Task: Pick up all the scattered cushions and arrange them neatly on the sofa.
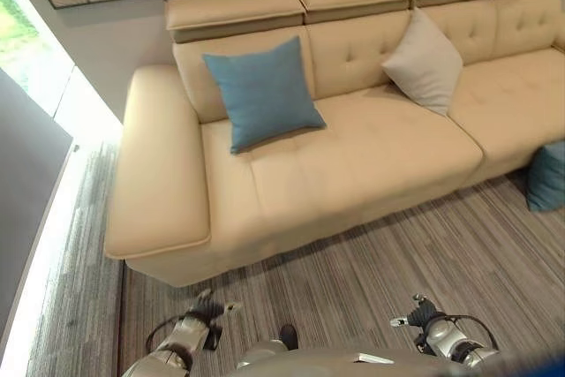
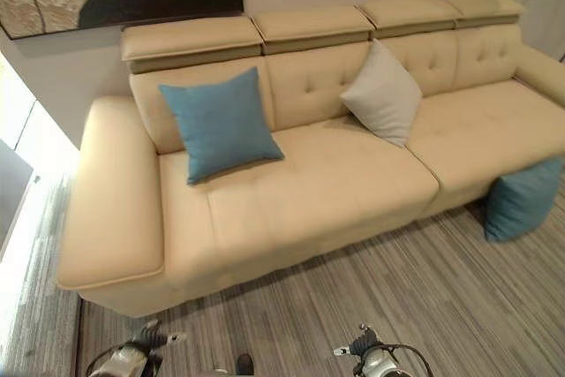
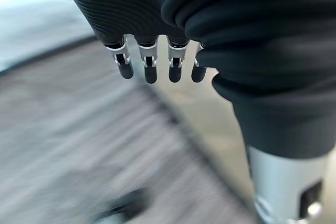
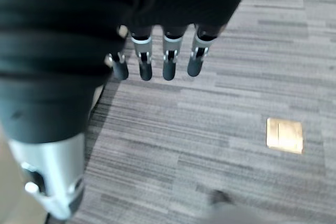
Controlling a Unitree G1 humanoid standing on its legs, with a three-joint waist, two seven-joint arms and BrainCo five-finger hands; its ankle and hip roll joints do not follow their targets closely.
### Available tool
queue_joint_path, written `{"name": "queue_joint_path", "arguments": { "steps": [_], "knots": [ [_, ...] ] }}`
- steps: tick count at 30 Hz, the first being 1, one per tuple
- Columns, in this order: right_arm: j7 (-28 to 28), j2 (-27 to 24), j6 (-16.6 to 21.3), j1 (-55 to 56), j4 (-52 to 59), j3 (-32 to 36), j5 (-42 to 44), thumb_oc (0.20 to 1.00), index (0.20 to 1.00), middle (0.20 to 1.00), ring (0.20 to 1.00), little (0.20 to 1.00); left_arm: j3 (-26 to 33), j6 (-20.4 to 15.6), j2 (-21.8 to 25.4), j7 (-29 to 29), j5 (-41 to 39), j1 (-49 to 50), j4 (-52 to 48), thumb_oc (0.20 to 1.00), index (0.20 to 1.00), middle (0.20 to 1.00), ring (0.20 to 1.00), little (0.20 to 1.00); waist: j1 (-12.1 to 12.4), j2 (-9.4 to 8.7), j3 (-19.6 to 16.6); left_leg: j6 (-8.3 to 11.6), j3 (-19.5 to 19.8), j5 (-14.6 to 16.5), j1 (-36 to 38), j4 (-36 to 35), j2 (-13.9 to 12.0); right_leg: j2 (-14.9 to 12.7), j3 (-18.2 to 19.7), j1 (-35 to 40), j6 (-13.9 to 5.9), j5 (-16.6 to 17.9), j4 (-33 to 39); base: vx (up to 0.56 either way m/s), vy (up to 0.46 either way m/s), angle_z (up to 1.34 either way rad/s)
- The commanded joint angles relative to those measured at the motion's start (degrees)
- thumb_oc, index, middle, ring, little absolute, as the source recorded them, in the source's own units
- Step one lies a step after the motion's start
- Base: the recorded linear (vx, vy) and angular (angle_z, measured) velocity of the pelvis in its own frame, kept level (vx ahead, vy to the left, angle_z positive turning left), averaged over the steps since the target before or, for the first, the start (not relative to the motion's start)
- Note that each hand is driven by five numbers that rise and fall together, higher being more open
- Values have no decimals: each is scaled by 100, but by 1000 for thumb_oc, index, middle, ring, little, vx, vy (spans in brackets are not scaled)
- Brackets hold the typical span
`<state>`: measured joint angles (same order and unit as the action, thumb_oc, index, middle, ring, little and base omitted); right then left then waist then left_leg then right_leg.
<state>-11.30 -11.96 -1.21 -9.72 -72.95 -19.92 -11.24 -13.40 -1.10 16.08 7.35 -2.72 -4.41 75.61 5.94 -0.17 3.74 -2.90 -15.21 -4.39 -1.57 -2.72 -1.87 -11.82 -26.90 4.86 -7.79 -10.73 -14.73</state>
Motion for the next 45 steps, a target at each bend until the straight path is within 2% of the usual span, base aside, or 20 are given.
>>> {"name": "queue_joint_path", "arguments": {
  "steps": [1,5,7,9,11,12,13,16,20,21,23,24,25,28,30,33,36,37,39,45],
  "knots": [
    [-87,-270,53,-298,-99,-47,14,1000,1000,1000,1000,1000,-29,-196,-252,-57,-26,-542,-147,1000,1000,1000,1000,1000,-87,-112,12,381,1147,626,-218,544,163,474,695,-160,134,517,1191,-52,-280,-64],
    [-183,-359,64,-169,-174,69,159,1000,1000,1000,1000,1000,-205,-214,-474,-129,-73,-633,-245,1000,1000,1000,1000,1000,-265,-51,167,528,1152,704,-315,958,27,638,823,-66,305,503,1416,-49,-110,-47],
    [-274,-372,82,-109,-237,111,192,1000,1000,1000,1000,1000,-338,-245,-665,-128,-196,-697,-298,1000,1000,1000,1000,1000,-203,-44,291,560,1975,808,-480,1159,417,692,1105,-126,330,588,1460,-38,-31,-53],
    [-356,-443,130,33,-189,320,314,1000,1000,1000,1000,1000,-504,-304,-750,-100,-2,-170,-584,1000,1000,1000,1000,1000,-70,-4,368,495,2188,819,-555,1072,554,716,1209,-201,281,632,1455,-19,58,-83],
    [-500,-416,202,120,-97,434,325,1000,1000,1000,1000,1000,-678,-316,-725,106,357,-195,-661,1000,1000,1000,1000,1000,-141,61,435,392,2116,828,-480,935,564,686,1385,-410,210,578,1181,17,218,9],
    [-521,-390,212,157,-66,497,370,1000,1000,1000,1000,1000,-686,-328,-688,186,397,-226,-664,1000,1000,1000,1000,1000,-203,97,473,286,1998,866,-390,851,536,606,1472,-642,155,584,686,64,252,-59],
    [-522,-344,190,169,-93,508,372,1000,1000,1000,1000,1000,-678,-334,-650,234,405,-270,-693,1000,1000,1000,1000,1000,-271,122,549,184,1866,905,-300,798,506,515,1518,-955,-33,690,110,64,235,-110],
    [-509,-275,156,201,-133,465,344,1000,1000,1000,1000,1000,-684,-355,-600,240,399,-364,-695,1000,1000,1000,1000,1000,-372,177,655,76,1677,982,-136,744,448,361,1474,-1440,-210,932,-638,58,113,-133],
    [-513,-291,103,241,-191,441,222,1000,1000,1000,1000,1000,-641,-361,-564,186,415,-346,-667,1000,1000,1000,1000,1000,-393,180,623,50,1480,1147,265,458,410,108,932,-1530,-59,1111,155,201,-48,-33],
    [-508,-307,101,244,-187,434,200,1000,1000,1000,1000,1000,-641,-371,-562,169,433,-332,-649,1000,1000,1000,1000,1000,-409,169,618,61,1474,1167,328,415,409,115,877,-1594,-67,1199,396,198,-114,-55],
    [-489,-358,95,222,-156,437,202,1000,1000,1000,1000,1000,-649,-392,-539,164,452,-346,-610,1000,1000,1000,1000,1000,-492,169,649,94,1563,1199,442,372,395,217,1075,-1817,-100,1312,650,314,-193,-21],
    [-501,-391,135,297,-159,429,223,1000,1000,1000,1000,1000,-676,-410,-602,139,510,-305,-552,1000,1000,1000,1000,1000,-531,113,545,183,1617,1326,556,382,422,316,1137,-1549,-58,1381,1095,320,-219,27],
    [-502,-392,136,299,-160,428,223,1000,1000,1000,1000,1000,-677,-411,-604,140,510,-304,-551,1000,1000,1000,1000,1000,-536,117,546,184,1622,1330,558,385,418,319,1130,-1540,-57,1383,1103,357,-290,50],
    [-539,-435,234,290,-139,468,333,1000,1000,1000,1000,1000,-708,-418,-707,103,427,-313,-576,1000,1000,1000,1000,1000,-558,115,446,472,1601,1449,475,845,204,441,1010,-1162,110,1206,1308,194,-220,67],
    [-547,-485,268,221,-122,477,411,1000,1000,1000,1000,1000,-759,-413,-728,70,405,-341,-622,1000,1000,1000,1000,1000,-548,79,537,649,1547,1251,56,1775,116,468,965,-938,241,1094,1379,90,-189,37],
    [-560,-530,284,169,-90,466,462,1000,1000,1000,1000,1000,-788,-424,-724,64,352,-368,-683,1000,1000,1000,1000,1000,-449,-19,690,691,1525,916,-498,2659,60,516,931,-665,432,930,1451,96,-150,8],
    [-599,-542,302,202,-94,445,480,1000,1000,1000,1000,1000,-820,-402,-723,81,356,-373,-693,1000,1000,1000,1000,1000,-378,-101,705,551,1386,1117,-791,2305,151,545,907,-459,413,808,1587,181,-99,7],
    [-606,-542,305,228,-92,439,474,1000,1000,1000,1000,1000,-823,-398,-728,83,374,-365,-678,1000,1000,1000,1000,1000,-361,-104,698,525,1359,1073,-844,2058,207,572,888,-397,396,779,1616,285,-53,37],
    [-655,-492,301,284,-51,342,476,1000,1000,1000,1000,1000,-805,-414,-685,104,315,-346,-713,1000,1000,1000,1000,1000,-169,1,706,595,1318,265,-1262,1026,306,892,1041,-83,405,549,1683,392,-14,46],
    [-591,-339,279,306,14,272,283,1000,1000,1000,1000,1000,-526,-379,-658,107,233,-105,-608,1000,1000,1000,1000,1000,-45,-29,485,352,1319,520,-834,891,423,771,1153,52,278,323,1228,303,92,-40]
  ]
}}
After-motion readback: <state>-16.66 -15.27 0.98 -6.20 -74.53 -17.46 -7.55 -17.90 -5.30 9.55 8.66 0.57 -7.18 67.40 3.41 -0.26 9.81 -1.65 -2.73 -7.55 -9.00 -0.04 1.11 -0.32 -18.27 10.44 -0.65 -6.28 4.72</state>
